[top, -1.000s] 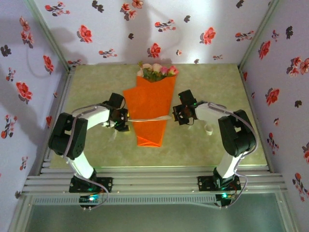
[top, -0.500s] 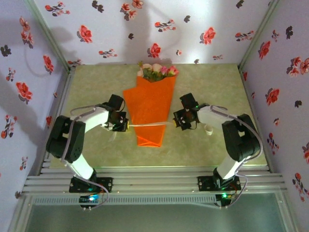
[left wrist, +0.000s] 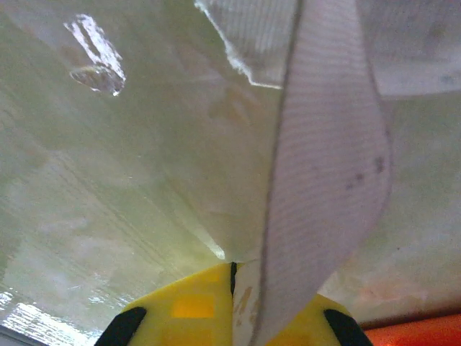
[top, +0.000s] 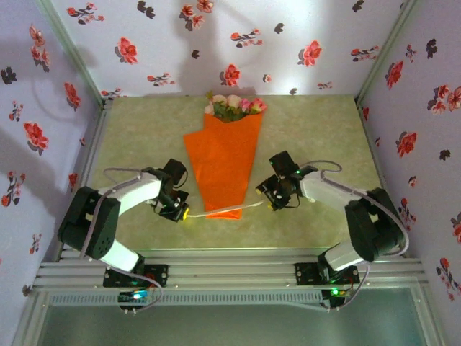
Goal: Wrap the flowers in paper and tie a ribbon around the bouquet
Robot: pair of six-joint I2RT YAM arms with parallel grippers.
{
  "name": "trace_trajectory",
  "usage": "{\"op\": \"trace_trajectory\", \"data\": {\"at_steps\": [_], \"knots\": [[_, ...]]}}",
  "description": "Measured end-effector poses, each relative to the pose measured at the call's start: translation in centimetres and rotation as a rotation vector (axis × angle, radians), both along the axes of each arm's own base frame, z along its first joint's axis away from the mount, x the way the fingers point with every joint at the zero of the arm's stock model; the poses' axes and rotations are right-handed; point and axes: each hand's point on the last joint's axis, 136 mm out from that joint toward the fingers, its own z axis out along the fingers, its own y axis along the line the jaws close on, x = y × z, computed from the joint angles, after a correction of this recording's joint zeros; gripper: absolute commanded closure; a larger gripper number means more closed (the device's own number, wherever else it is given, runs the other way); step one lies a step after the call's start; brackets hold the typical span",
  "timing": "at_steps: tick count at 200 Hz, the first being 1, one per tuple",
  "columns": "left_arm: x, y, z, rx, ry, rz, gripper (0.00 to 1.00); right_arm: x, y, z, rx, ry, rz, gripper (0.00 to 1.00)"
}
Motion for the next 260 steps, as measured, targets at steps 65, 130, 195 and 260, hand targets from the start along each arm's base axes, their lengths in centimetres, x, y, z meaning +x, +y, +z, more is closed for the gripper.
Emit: {"op": "trace_trajectory", "data": {"at_steps": [65, 130, 195, 260], "knots": [[-1.3, -0.1, 0.2, 0.006, 0.008, -0.059, 1.00, 4.6, 5.1, -0.7, 0.097, -0.234, 0.226, 0.49], [-2.5, 0.3, 0.2, 0.015, 0.025, -0.070, 1.00, 4.7, 7.4, -2.7, 0.168, -0.263, 0.354, 0.50], [-2.6, 0.1, -0.1, 0.022, 0.038, -0.081, 1.00, 5.1, 8.2, -2.9, 0.188, -0.264, 0.383, 0.62], [-2.0, -0.3, -0.2, 0.021, 0.035, -0.088, 1.00, 6.2, 9.4, -3.5, 0.187, -0.296, 0.405, 1.00]]}}
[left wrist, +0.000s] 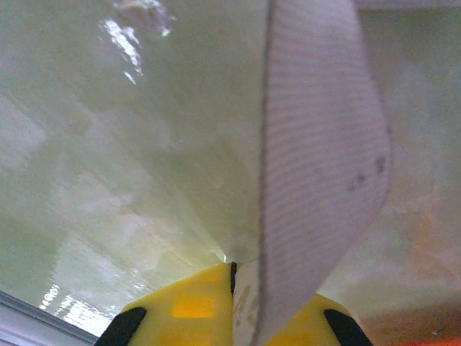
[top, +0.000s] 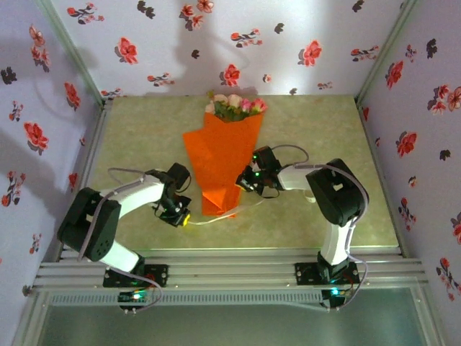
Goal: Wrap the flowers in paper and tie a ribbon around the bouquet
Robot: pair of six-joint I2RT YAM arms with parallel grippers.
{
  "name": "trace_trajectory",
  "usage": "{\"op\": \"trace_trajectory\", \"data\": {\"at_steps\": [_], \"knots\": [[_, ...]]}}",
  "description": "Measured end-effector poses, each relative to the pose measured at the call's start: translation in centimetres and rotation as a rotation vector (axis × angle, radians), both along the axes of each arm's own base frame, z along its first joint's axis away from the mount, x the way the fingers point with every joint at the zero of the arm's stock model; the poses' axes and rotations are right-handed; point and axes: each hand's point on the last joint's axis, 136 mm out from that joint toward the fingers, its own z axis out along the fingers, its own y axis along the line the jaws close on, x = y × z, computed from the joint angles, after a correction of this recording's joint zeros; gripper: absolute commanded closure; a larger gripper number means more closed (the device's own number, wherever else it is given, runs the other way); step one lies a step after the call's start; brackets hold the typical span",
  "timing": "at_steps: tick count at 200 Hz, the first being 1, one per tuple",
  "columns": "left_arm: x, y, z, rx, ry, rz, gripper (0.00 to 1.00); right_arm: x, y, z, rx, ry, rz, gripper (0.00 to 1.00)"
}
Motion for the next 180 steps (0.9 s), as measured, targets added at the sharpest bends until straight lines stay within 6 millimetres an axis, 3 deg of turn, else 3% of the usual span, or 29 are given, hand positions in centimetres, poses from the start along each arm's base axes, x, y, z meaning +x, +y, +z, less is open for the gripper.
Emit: {"op": "trace_trajectory", "data": {"at_steps": [51, 96, 139, 180], "knots": [[0.5, 0.0, -0.3, -0.003, 0.004, 0.005, 1.00, 2.1, 0.6, 2.9, 0.007, -0.021, -0.020, 1.00], [0.9, 0.0, -0.3, -0.022, 0.063, 0.007, 1.00, 4.4, -0.6, 6.5, 0.046, -0.023, -0.059, 1.00], [3.2, -0.6, 0.1, -0.049, -0.017, -0.010, 1.00, 5.1, -1.6, 7.0, 0.055, -0.006, -0.078, 1.00], [3.7, -0.7, 0.1, -0.061, -0.038, -0.011, 1.00, 5.3, -1.5, 6.9, 0.062, 0.007, -0.076, 1.00]]}}
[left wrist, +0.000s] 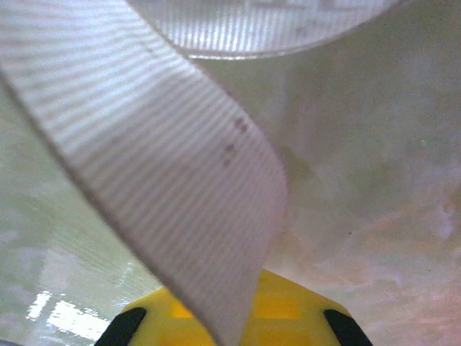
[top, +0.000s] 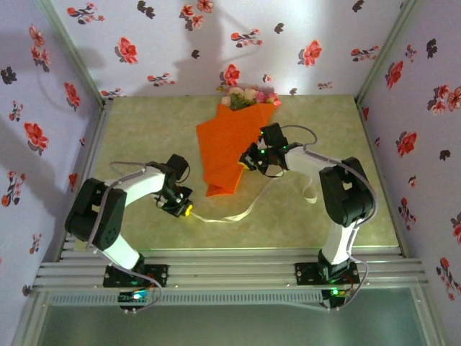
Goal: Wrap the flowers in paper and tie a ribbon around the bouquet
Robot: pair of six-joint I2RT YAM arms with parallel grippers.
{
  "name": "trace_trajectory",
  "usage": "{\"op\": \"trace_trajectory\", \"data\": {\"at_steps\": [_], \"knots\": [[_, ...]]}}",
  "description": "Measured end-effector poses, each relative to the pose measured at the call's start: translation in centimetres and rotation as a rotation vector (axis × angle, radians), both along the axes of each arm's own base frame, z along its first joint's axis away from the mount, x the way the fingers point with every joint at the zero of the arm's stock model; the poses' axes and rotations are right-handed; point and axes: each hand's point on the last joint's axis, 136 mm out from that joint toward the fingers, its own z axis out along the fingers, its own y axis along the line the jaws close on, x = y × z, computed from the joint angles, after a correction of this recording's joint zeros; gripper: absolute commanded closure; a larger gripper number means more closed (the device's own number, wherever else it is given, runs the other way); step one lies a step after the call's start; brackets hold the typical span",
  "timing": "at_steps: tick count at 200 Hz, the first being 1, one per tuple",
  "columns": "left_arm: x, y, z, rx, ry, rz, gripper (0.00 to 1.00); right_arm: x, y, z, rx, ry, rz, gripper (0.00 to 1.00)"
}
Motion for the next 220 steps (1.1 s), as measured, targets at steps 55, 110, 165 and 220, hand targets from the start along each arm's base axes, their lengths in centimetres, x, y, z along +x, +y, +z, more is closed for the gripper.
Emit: {"op": "trace_trajectory", "data": {"at_steps": [55, 110, 165, 220], "knots": [[3.2, 0.3, -0.5, -0.056, 0.073, 0.068, 1.00, -0.8, 0.3, 0.6, 0.057, 0.026, 0.005, 1.00], [10.2, 0.4, -0.2, -0.140, 0.078, 0.147, 1.00, -4.0, 0.6, 2.9, 0.123, 0.043, 0.010, 1.00], [21.4, 2.3, 0.5, -0.165, -0.264, 0.203, 1.00, -8.8, 1.3, 0.2, 0.124, 0.120, 0.038, 1.00], [21.9, 2.5, 0.8, -0.186, -0.321, 0.228, 0.64, -10.5, 0.6, -3.9, 0.061, 0.220, 0.046, 0.50]]}}
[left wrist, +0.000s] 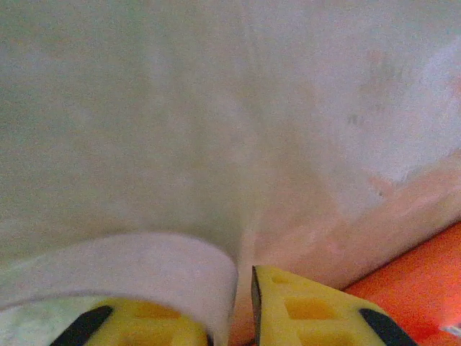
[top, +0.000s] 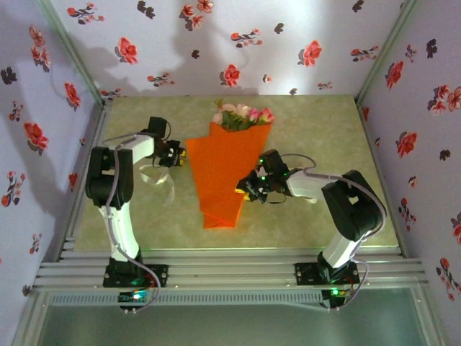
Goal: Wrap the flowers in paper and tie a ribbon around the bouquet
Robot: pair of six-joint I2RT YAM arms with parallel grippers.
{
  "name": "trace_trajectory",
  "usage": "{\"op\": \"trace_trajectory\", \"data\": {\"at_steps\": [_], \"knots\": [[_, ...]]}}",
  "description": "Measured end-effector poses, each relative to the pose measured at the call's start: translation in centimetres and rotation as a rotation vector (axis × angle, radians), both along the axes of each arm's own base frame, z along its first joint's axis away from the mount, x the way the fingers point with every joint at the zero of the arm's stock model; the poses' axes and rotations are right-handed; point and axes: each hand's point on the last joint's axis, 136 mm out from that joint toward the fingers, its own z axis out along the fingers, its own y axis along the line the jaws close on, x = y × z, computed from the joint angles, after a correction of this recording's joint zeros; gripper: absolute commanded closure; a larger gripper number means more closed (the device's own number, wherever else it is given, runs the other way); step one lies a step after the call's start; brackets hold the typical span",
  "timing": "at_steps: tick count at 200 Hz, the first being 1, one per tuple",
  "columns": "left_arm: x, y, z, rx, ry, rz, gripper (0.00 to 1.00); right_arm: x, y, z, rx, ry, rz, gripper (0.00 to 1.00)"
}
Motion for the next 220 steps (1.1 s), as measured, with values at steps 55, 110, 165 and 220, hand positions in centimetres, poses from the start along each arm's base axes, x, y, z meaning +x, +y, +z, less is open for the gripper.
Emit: {"op": "trace_trajectory", "data": {"at_steps": [55, 110, 165, 220], "knots": [[-4.8, 1.1, 1.7, 0.032, 0.116, 0.024, 0.32, 2.8, -5.4, 2.5, -0.222, -0.004, -0.144, 0.41], [-7.8, 3.8, 6.7, 0.135, 0.108, 0.081, 0.26, 7.1, -13.0, 1.2, -0.429, 0.164, -0.528, 0.50], [-8.4, 5.8, 6.6, 0.151, 0.144, 0.119, 0.26, 8.6, -14.5, -3.3, -0.529, 0.357, -0.679, 0.58], [-8.8, 5.9, 6.5, 0.167, 0.148, 0.078, 0.26, 9.2, -15.5, -3.5, -0.539, 0.474, -0.736, 1.00]]}}
